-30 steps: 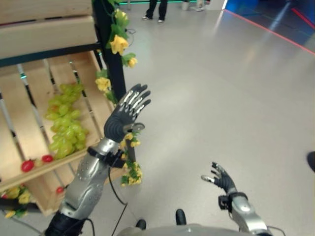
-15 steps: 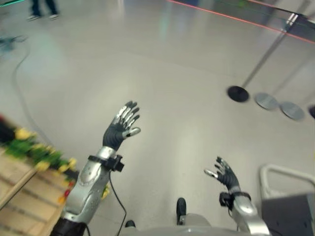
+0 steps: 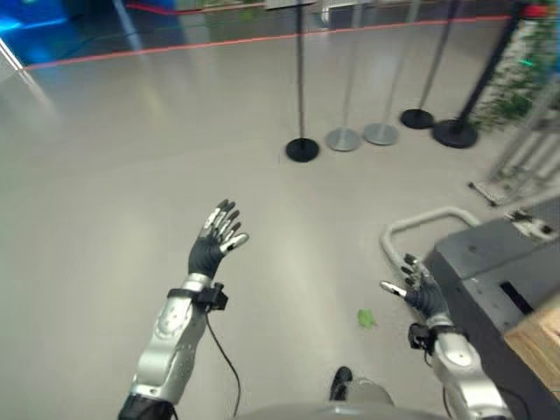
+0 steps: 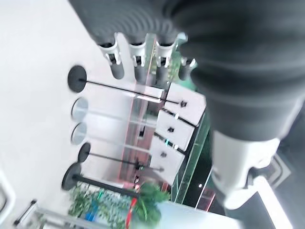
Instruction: Pick up the fruits from the basket on one side to the basket on the other side
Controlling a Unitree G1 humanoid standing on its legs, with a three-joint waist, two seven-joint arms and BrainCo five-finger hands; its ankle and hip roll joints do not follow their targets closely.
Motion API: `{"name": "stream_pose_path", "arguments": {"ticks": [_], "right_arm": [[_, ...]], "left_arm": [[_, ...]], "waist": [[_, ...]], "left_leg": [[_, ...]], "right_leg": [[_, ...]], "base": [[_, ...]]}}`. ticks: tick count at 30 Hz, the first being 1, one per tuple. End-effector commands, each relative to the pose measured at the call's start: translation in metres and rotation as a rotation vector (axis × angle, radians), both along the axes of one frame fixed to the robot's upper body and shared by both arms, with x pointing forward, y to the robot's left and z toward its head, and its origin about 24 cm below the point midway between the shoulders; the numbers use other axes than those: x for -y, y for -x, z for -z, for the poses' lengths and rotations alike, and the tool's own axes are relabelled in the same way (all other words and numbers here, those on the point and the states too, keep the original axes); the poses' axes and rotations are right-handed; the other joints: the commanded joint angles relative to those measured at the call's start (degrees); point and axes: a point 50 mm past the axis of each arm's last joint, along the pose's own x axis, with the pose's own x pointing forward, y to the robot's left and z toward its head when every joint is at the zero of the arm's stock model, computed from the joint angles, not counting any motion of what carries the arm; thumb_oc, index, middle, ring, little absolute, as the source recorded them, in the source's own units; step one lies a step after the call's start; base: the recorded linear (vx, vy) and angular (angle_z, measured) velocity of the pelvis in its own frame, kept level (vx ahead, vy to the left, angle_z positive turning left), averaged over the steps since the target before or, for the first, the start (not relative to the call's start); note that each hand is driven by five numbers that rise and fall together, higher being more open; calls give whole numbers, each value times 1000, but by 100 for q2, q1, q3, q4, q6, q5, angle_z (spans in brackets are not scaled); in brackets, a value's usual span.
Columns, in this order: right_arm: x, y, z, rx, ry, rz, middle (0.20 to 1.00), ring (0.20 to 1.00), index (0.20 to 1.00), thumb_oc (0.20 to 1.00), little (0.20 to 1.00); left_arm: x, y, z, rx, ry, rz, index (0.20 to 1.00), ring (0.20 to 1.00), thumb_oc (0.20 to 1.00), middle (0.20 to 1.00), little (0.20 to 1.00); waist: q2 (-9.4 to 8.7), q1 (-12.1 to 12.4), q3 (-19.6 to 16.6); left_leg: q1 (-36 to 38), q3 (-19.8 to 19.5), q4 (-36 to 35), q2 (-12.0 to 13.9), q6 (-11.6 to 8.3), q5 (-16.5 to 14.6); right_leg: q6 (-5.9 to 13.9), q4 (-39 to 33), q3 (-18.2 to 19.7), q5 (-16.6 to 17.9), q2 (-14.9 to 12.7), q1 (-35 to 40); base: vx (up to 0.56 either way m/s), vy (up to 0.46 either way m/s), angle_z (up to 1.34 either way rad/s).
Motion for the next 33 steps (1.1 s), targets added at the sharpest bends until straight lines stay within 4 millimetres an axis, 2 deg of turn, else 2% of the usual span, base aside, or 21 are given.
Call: {"name": "stream_pose_path", "arguments": {"ticks": [1, 3, 4, 5, 6, 8, 9, 10, 11, 12, 13, 15, 16, 18, 20, 23, 26, 27, 28, 31, 33], "right_arm": [[-6, -13, -35, 185, 16, -54, 1000, 1000, 1000, 1000, 1000], [-5, -8, -33, 180, 6, -48, 1000, 1000, 1000, 1000, 1000], [-2, -7, -34, 185, 5, -36, 1000, 1000, 1000, 1000, 1000], [0, -6, -34, 188, 7, -25, 1000, 1000, 1000, 1000, 1000], [1, -6, -35, 192, 10, -18, 1000, 1000, 1000, 1000, 1000], [0, -7, -33, 188, 2, -20, 1000, 1000, 1000, 1000, 1000], [-1, -8, -34, 194, 11, -28, 1000, 1000, 1000, 1000, 1000], [-1, -8, -34, 194, 11, -28, 1000, 1000, 1000, 1000, 1000], [0, -9, -35, 193, 0, -28, 1000, 1000, 1000, 1000, 1000], [0, -8, -35, 192, 0, -28, 1000, 1000, 1000, 1000, 1000], [-3, -9, -36, 195, -9, -46, 1000, 1000, 1000, 1000, 1000], [-3, -4, -33, 179, -22, -42, 1000, 1000, 1000, 1000, 1000], [-2, -2, -32, 173, -36, -34, 1000, 1000, 1000, 1000, 1000], [-5, -3, -33, 182, -53, -32, 1000, 1000, 1000, 1000, 1000], [-9, -6, -36, 200, -66, -35, 1000, 1000, 1000, 1000, 1000], [-12, -8, -37, 211, -80, -23, 1000, 1000, 1000, 1000, 1000], [-9, -9, -36, 210, -81, 5, 1000, 1000, 1000, 1000, 1000], [-9, -11, -37, 216, -78, 12, 1000, 1000, 1000, 1000, 1000], [-12, -16, -39, 221, -61, -9, 1000, 1000, 1000, 1000, 1000], [-13, -18, -38, 211, -51, -26, 1000, 1000, 1000, 1000, 1000], [-11, -17, -36, 193, -42, -34, 1000, 1000, 1000, 1000, 1000]], "left_arm": [[5, -1, -23, 128, 60, -7, 1000, 1000, 1000, 1000, 1000], [3, 3, -20, 116, 79, -26, 1000, 1000, 1000, 1000, 1000], [1, 4, -19, 112, 78, -33, 1000, 1000, 1000, 1000, 1000], [2, 3, -18, 105, 66, -35, 1000, 1000, 1000, 1000, 1000], [1, 3, -18, 105, 57, -39, 1000, 1000, 1000, 1000, 1000], [0, 4, -15, 94, 51, -49, 1000, 1000, 1000, 1000, 1000], [-2, 4, -12, 86, 46, -67, 1000, 1000, 1000, 1000, 1000], [-2, 4, -12, 85, 46, -68, 1000, 1000, 1000, 1000, 1000], [-5, 4, -11, 84, 25, -80, 1000, 1000, 1000, 1000, 1000], [-5, 4, -11, 83, 25, -81, 1000, 1000, 1000, 1000, 1000], [-8, 5, -11, 82, 19, -90, 1000, 1000, 1000, 1000, 1000], [-8, 7, -10, 74, 8, -92, 1000, 1000, 1000, 1000, 1000], [-9, 6, -9, 69, -19, -90, 1000, 1000, 1000, 1000, 1000], [-15, 4, -13, 79, -69, -96, 1000, 1000, 1000, 1000, 1000], [-18, -1, -17, 88, -115, -101, 1000, 1000, 1000, 1000, 1000], [-22, -4, -20, 97, -126, -128, 1000, 1000, 1000, 1000, 1000], [-19, -7, -19, 93, -107, -120, 1000, 1000, 1000, 1000, 1000], [-19, -8, -20, 93, -101, -125, 1000, 1000, 1000, 1000, 1000], [-22, -7, -19, 89, -107, -138, 1000, 1000, 1000, 1000, 1000], [-24, -6, -17, 84, -116, -141, 1000, 1000, 1000, 1000, 1000], [-22, -6, -13, 70, -111, -132, 1000, 1000, 1000, 1000, 1000]], "waist": [[-56, 80, 242], [-24, 47, 269], [-43, 27, 267], [-26, 114, 320], [27, 206, 371], [164, 321, 373], [227, 371, 363], [212, 401, 353], [281, 377, 292], [279, 408, 310], [280, 387, 270], [259, 358, 117], [198, 301, 109], [59, 183, 227], [-19, 123, 329], [-20, 123, 334], [-31, 89, 306], [-23, 87, 312], [1, 114, 315], [-43, 124, 293], [-133, 89, 245]], "left_leg": [[-909, -550, -586, -1616, 808, -858], [-1057, -691, -925, -1297, 886, -727], [-1165, -815, -1185, -1314, 911, -773], [-1217, -1109, -1682, -1501, 966, -879], [-1250, -1554, -2276, -1755, 970, -666], [-1230, -2335, -3197, -1798, 890, -96], [-1472, -2862, -3674, -1881, 798, 178], [-1446, -2833, -3727, -1870, 802, 188], [-1369, -2831, -3670, -1857, 765, 363], [-1349, -2794, -3656, -1850, 773, 339], [-1184, -2714, -3813, -1753, 820, 251], [-851, -2580, -4257, -1534, 916, 387], [-796, -2492, -4345, -1463, 917, 430], [-775, -2220, -4345, -1231, 917, 388], [-733, -1952, -4345, -1090, 918, 370], [-719, -1448, -4345, -809, 828, 217], [-631, -1107, -4345, -663, 776, -2], [-565, -953, -4345, -589, 744, -72], [-423, -662, -4345, -451, 672, -202], [-262, -388, -4345, -473, 652, -332], [-149, -337, -4345, -544, 652, -413]], "right_leg": [[641, -1320, 443, 115, 110, 1004], [732, -1371, 757, 111, 163, 1051], [764, -1379, 867, 115, 131, 1048], [773, -1379, 1117, 61, 207, 1136], [759, -1379, 1448, 22, 387, 1222], [729, -1379, 2011, -87, 723, 1285], [729, -1379, 2537, -177, 874, 1337], [725, -1379, 2572, -190, 864, 1334], [716, -1379, 2943, -303, 920, 1499], [717, -1379, 2980, -305, 918, 1520], [758, -1379, 3136, -307, 911, 1562], [771, -1237, 3203, -310, 898, 1457], [797, -947, 3175, -334, 943, 1288], [1013, -63, 3158, -353, 1194, 645], [1096, 242, 2790, -371, 1225, 330], [1161, -110, 1766, -279, 556, 173], [1279, -862, 1542, 298, 12, 184], [1399, -1106, 1311, 540, -234, 130], [1547, -1293, 796, 787, -621, 6], [1626, -1336, 566, 897, -750, -27], [1644, -1361, 798, 889, -689, 84]], "base": [[234, -57, -184], [169, 48, -165], [308, 128, -131], [341, 90, -58], [336, 61, -141], [327, 95, -182], [290, 112, -163], [344, 168, -229], [158, 80, -188], [181, 143, -195], [108, 143, -184], [128, 188, -139], [36, 87, -44], [-71, 9, -17], [-96, 56, -26], [-39, -15, -54], [24, -56, -63], [57, -91, -89], [43, -76, -97], [70, -47, -107], [186, -146, -60]]}}
